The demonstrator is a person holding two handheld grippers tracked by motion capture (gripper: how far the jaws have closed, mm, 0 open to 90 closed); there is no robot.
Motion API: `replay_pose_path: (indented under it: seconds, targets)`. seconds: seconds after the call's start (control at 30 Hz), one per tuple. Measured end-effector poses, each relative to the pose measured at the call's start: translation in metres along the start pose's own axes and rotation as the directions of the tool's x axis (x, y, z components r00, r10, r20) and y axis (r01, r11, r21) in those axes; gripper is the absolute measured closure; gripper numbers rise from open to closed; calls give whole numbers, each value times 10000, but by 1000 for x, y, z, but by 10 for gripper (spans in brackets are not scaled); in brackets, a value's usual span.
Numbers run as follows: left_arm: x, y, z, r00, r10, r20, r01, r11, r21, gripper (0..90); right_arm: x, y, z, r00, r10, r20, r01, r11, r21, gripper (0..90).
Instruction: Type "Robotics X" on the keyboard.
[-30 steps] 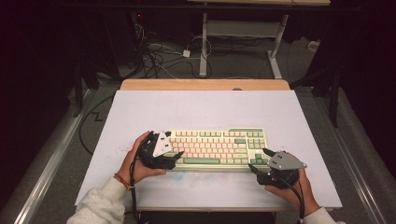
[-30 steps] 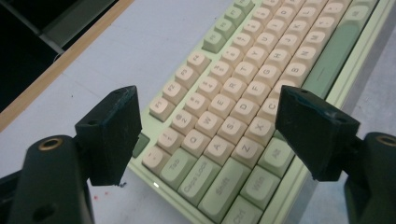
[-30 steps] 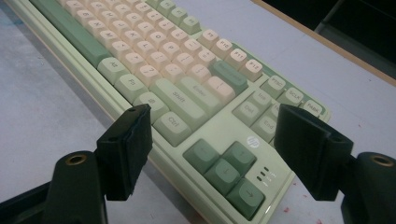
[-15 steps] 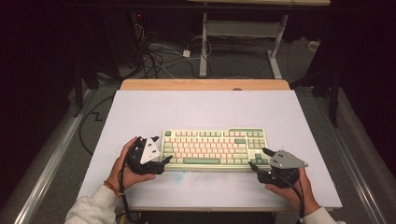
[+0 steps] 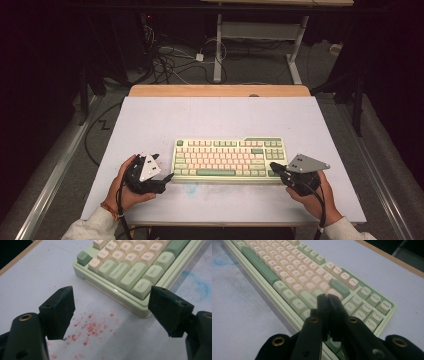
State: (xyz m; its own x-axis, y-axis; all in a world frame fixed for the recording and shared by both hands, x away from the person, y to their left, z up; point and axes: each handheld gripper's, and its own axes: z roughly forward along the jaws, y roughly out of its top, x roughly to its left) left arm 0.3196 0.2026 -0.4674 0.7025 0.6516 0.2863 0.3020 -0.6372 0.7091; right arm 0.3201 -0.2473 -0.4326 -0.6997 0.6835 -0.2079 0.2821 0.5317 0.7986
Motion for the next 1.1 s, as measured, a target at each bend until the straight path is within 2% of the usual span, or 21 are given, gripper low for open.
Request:
replay_pose_path:
  seconds: [0.07, 0.37, 0.6, 0.8, 0.97, 1.1]
  targets:
    - [1, -2, -1, 10000, -88, -8, 88, 10000, -13, 202, 0, 4, 2, 9999, 60, -145, -61, 10000, -3, 898]
    - [1, -6, -3, 9999, -102, 7, 102, 9999, 76, 193, 3, 24, 17, 9986, -227, -487, 229, 9997, 30, 898]
    - [-1, -6, 0, 10000, 55, 52, -56, 9997, 223, 191, 4, 35, 29, 9970, -468, -617, 475, 9988, 105, 898]
    - [-1, -6, 1, 10000, 61, 66, -63, 9997, 234, 191, 3, 36, 38, 9960, -536, -717, 560, 9979, 314, 898]
    - [-3, -7, 5, 9999, 153, 75, -157, 9988, 459, 191, 2, 30, 45, 9950, -622, -776, 671, 9958, 617, 898]
    - [-3, -6, 5, 9998, 158, 120, -163, 9989, 443, 191, 0, 25, 50, 9954, -571, -768, 638, 9941, 872, 899]
